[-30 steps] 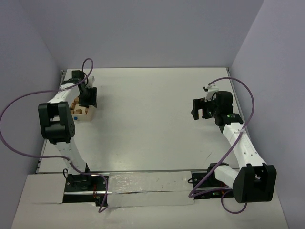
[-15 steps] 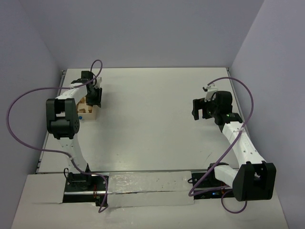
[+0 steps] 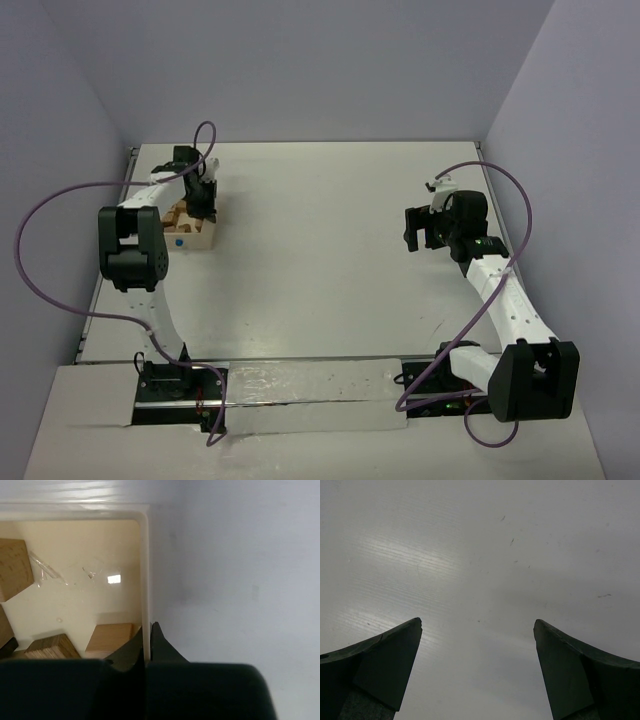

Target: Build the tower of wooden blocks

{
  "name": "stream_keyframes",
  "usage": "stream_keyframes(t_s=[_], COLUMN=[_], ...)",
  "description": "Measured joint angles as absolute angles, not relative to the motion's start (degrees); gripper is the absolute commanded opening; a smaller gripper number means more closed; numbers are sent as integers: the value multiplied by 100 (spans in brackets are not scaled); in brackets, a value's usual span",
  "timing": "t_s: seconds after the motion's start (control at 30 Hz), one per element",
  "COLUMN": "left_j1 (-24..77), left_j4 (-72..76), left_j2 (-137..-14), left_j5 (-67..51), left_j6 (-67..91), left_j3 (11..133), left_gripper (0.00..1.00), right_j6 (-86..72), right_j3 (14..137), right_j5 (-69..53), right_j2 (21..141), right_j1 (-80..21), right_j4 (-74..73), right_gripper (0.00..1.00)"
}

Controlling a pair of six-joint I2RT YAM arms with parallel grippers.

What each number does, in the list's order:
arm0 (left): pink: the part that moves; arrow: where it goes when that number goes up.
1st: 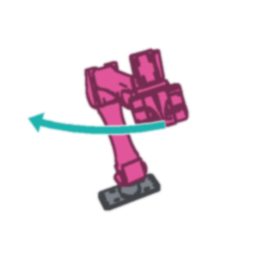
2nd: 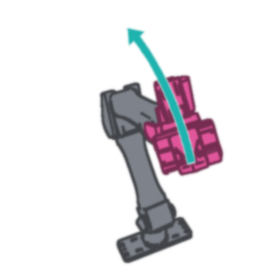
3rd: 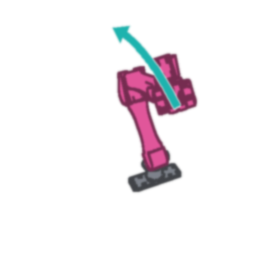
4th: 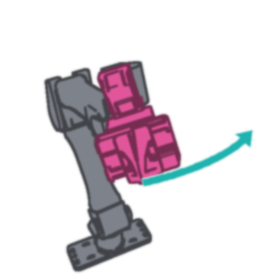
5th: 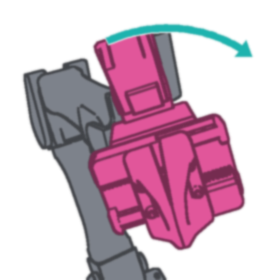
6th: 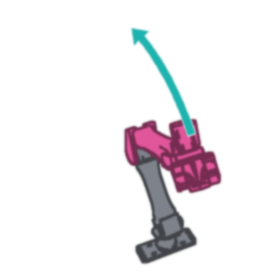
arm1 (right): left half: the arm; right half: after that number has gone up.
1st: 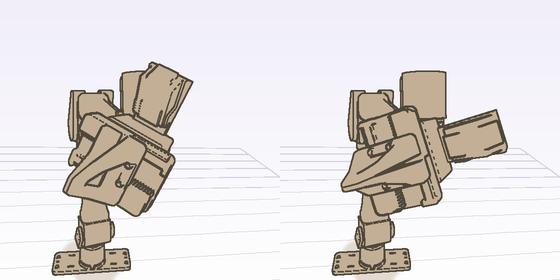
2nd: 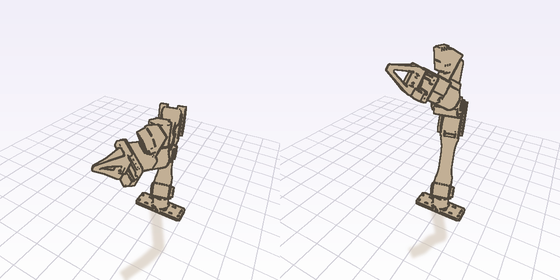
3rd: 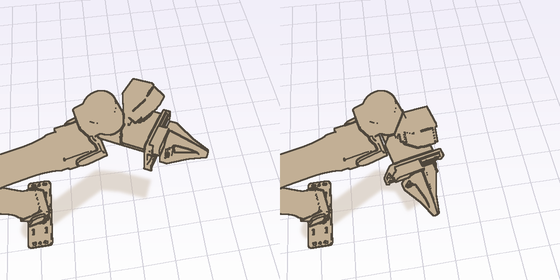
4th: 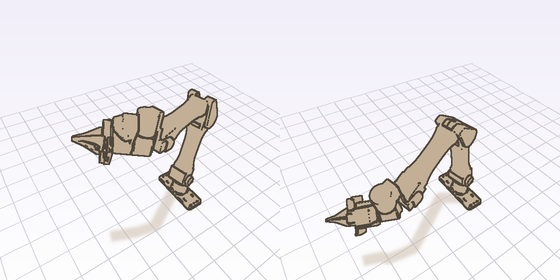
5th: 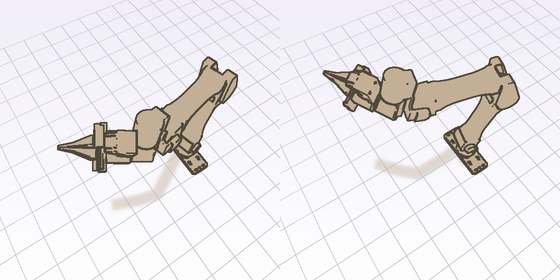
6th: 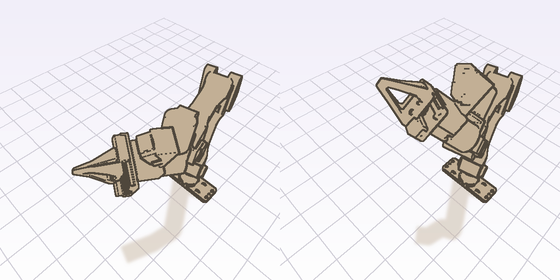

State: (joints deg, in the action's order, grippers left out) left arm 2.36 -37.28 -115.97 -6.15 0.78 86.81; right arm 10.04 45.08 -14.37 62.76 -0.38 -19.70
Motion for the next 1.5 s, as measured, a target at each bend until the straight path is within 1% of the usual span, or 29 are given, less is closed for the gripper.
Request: stream_keyframes(t_s=[0.2, 0.37, 0.5, 0.7, 0.8, 0.97, 1.07, 1.2, 1.3, 1.43, 1.5], left_j1=[669, 1481, 2002, 2397, 2563, 2757, 2846, 2884, 2879, 2877, 2884], left_j4=[-3806, -3680, -3383, -2465, -1420, 1036, 2897, 5285, 6160, 6878, 7137], left_j2=[-10808, -10150, -9961, -9940, -9915, -9867, -10046, -10717, -11237, -11764, -11900], left_j5=[-2022, -3001, -3730, -4587, -5084, -5736, -5874, -5856, -5707, -5502, -5379], left_j6=[101, 303, 703, 1505, 2282, 4023, 5386, 7227, 8230, 9345, 9658], left_j3=[8423, 8018, 7723, 7122, 6687, 5856, 5437, 5161, 5146, 5162, 5213], left_gripper=[0, 0, 0, 0, 0, 0, 0, 0, 0, 0, 0], right_j6=[1007, 991, 993, 993, 993, 1011, 1018, 1032, 1033, 1031, 1031], right_j3=[4508, 4508, 4508, 4613, 4733, 4897, 4966, 5077, 5177, 5308, 5385], right_j5=[-1435, -1437, -1414, -1341, -1313, -1304, -1292, -1290, -1290, -1289, -1289], right_j2=[6268, 6231, 6226, 6228, 6240, 6345, 6429, 6556, 6662, 6766, 6804], right_j1=[-38, -38, -35, 116, 139, 141, 147, 154, 154, 154, 154], right_j4=[-1973, -1985, -2041, -2206, -2265, -2429, -2582, -2761, -2848, -2941, -2994], right_gripper=[100, 100, 100, 100, 100, 100, 100, 100, 100, 100, 100])
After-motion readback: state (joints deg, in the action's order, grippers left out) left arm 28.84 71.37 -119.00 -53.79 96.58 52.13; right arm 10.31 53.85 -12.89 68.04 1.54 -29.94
